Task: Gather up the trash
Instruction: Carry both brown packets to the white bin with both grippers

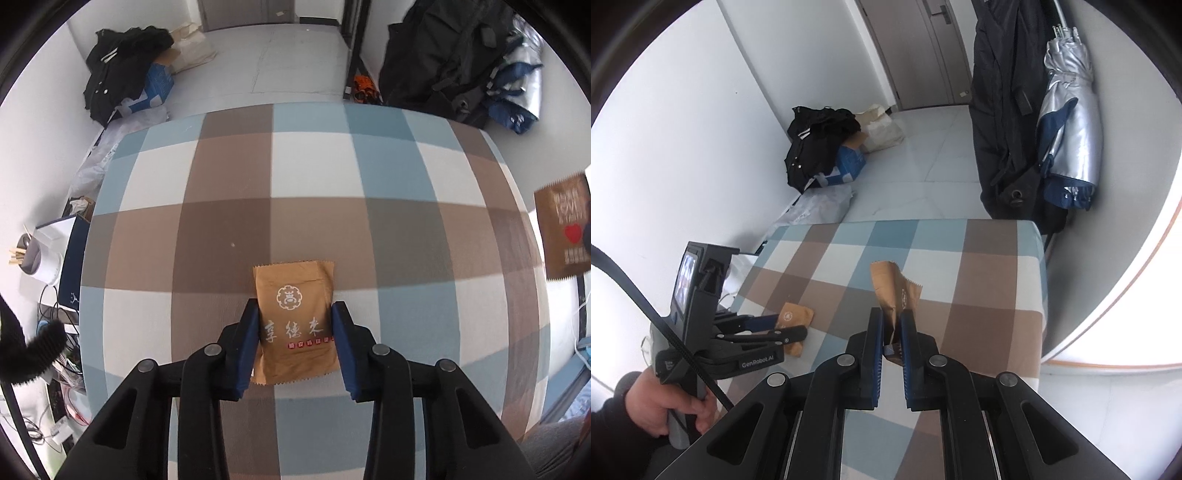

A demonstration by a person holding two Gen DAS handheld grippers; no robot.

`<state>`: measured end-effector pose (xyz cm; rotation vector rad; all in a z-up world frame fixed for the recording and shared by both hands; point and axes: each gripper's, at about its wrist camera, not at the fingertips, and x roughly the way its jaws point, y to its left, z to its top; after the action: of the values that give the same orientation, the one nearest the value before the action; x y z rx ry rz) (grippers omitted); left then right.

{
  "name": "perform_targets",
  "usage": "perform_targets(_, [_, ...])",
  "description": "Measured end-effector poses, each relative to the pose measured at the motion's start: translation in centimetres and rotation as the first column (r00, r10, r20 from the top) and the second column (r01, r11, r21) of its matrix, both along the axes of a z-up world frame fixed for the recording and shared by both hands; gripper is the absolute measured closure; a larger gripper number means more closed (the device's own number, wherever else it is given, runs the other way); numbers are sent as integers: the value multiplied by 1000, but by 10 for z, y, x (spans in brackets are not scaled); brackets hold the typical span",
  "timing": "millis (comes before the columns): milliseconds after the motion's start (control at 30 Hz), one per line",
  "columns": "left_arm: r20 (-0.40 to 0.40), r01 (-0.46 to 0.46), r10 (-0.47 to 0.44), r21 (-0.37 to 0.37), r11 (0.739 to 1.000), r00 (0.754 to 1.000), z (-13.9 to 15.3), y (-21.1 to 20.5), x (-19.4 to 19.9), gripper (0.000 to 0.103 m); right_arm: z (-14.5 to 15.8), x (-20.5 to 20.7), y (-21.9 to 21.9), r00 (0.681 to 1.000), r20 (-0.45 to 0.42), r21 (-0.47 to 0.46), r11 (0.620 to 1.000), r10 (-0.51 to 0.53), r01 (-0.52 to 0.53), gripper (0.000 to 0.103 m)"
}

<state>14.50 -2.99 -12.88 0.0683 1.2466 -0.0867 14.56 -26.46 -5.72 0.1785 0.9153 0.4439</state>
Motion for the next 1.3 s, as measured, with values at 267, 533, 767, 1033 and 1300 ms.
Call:
perform_targets(267, [-26,-7,5,-94,996,1000,3,7,1,70,12,-18,-10,999,12,39,998,-41,41,95])
perform_targets(533, [-31,-7,2,-145,989,1000,4,10,-3,70,20,-39,-17,998,17,65,996,-66,65,95])
perform_targets(767, [-1,21,-22,-240,971,1000,26,10,-16,70,38,-61,-26,996,42,95,993,-78,74,95])
perform_targets(1033, [131,134,-103,-251,959,986,70,-30,-36,70,71,-114,-57,987,107,168,980,-123,104,95])
perform_targets(1300, [203,309,-252,-337,889,946,107,-109,-54,70,117,-171,-121,951,191,231,953,-244,198,95])
